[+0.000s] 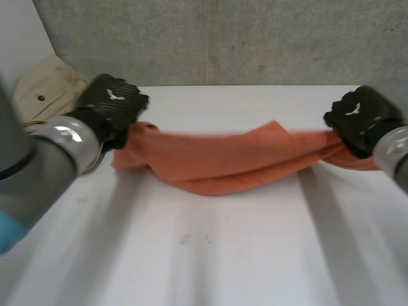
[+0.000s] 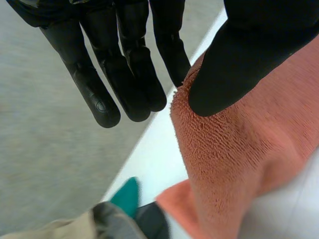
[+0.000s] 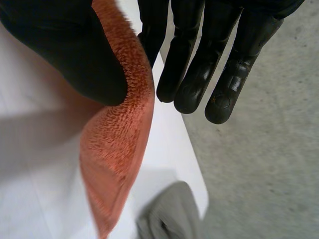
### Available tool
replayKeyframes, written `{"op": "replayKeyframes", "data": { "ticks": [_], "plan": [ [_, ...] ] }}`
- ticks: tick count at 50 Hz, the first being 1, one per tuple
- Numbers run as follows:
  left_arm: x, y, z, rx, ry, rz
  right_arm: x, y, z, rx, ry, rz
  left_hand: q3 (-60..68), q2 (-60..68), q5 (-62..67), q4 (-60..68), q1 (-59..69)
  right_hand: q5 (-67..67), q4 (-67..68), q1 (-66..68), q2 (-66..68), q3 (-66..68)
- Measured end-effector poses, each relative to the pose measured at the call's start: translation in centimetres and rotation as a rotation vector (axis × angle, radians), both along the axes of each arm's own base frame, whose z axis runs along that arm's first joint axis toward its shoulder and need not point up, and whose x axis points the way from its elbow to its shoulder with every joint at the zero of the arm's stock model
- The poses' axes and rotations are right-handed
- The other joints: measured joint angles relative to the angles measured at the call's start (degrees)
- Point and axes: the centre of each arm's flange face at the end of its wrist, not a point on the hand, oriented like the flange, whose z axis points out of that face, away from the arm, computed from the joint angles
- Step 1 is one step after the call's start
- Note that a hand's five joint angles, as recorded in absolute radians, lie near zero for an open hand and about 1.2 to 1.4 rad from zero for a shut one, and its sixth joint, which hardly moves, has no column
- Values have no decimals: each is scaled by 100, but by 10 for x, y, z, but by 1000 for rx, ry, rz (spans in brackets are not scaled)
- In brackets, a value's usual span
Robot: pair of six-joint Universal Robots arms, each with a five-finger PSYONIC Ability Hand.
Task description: Fold the laundry.
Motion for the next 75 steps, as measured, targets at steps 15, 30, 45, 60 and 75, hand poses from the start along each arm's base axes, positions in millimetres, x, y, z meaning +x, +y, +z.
{"op": "replayKeyframes", "data": {
  "ticks": [15, 30, 45, 60, 75],
  "plan": [
    [33, 53, -29, 94, -48, 55, -10, 38, 18, 109, 197, 53, 25, 23, 0, 1, 0, 0, 0, 0, 0, 0],
    [-25, -98, -30, -211, 87, 175, 37, -75, 6, -190, 141, -4, 37, 31, 0, 24, 0, 0, 20, 0, 0, -1],
    [-22, -127, 129, -911, 453, 220, 56, -114, 128, -973, -146, -80, 37, 31, 0, 24, 0, 28, 22, 0, 0, -1],
    [-13, -98, -40, -425, 187, 207, 52, -76, -20, -380, -100, 29, 40, 34, 0, 26, 0, 34, 22, 0, 4, -1],
    [-2, -58, -140, -148, 32, 186, 29, -44, -124, 206, -250, 25, 40, 35, 0, 27, 0, -719, -843, -681, -871, -848]
  ]
}}
